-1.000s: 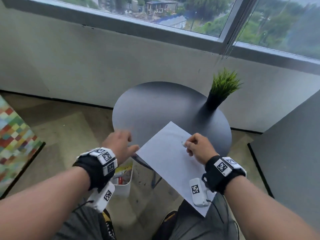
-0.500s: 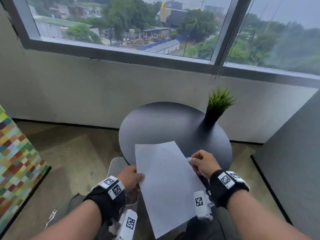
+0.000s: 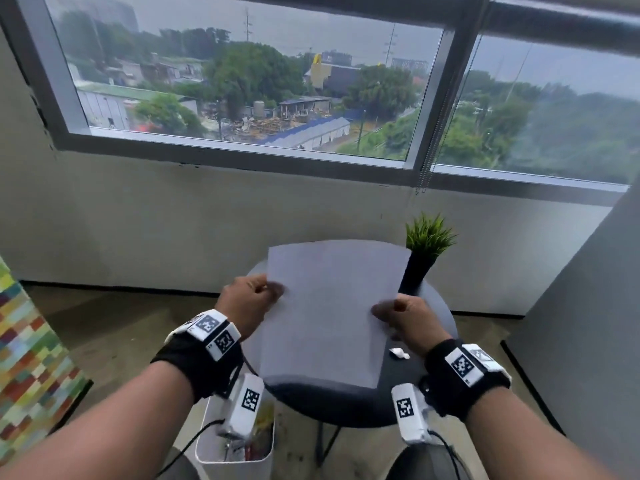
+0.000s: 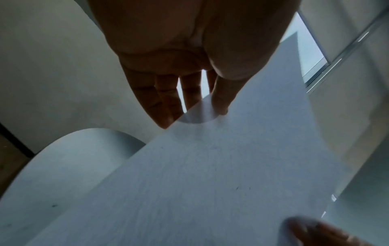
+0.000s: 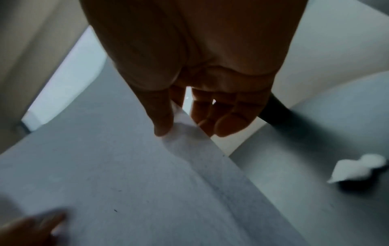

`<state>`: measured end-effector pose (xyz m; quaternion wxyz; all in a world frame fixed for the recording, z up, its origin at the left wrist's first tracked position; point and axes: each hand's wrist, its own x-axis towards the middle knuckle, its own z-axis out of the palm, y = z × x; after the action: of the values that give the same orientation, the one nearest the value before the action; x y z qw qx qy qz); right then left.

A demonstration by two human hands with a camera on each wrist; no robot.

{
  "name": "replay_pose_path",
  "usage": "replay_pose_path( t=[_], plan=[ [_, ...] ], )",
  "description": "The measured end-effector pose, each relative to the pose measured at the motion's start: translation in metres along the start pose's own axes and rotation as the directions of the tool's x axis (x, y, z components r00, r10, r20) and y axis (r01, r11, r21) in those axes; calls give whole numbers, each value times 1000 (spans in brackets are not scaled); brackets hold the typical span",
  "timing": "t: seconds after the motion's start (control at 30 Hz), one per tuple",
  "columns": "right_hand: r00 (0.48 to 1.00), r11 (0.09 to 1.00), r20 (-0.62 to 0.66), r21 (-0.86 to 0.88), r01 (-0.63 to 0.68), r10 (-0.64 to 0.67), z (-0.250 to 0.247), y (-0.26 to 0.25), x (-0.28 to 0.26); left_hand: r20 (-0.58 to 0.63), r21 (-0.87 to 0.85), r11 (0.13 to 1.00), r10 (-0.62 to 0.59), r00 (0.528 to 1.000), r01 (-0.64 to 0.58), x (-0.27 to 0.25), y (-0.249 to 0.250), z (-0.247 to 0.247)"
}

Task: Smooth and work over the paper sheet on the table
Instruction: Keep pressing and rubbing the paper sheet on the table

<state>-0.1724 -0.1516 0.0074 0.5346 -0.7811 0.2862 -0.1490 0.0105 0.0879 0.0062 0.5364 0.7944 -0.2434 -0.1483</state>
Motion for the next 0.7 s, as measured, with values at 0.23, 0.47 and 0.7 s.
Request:
replay_pose_path(
  t=[0.23,0.47,0.7],
  plan=[
    [944,913,-117,-315,258,-307,5,-10,-11,-132,-33,997,62,989,-67,-19,15,12],
    [963,898,-125,-405,169,-238,10,-15,-19,-172,63,985,169,971,-160,-26,-4,30],
    [991,937,-33,-330,112,-130,11,4,-7,-190,77,994,95,977,-81,-15,-16,27]
  ],
)
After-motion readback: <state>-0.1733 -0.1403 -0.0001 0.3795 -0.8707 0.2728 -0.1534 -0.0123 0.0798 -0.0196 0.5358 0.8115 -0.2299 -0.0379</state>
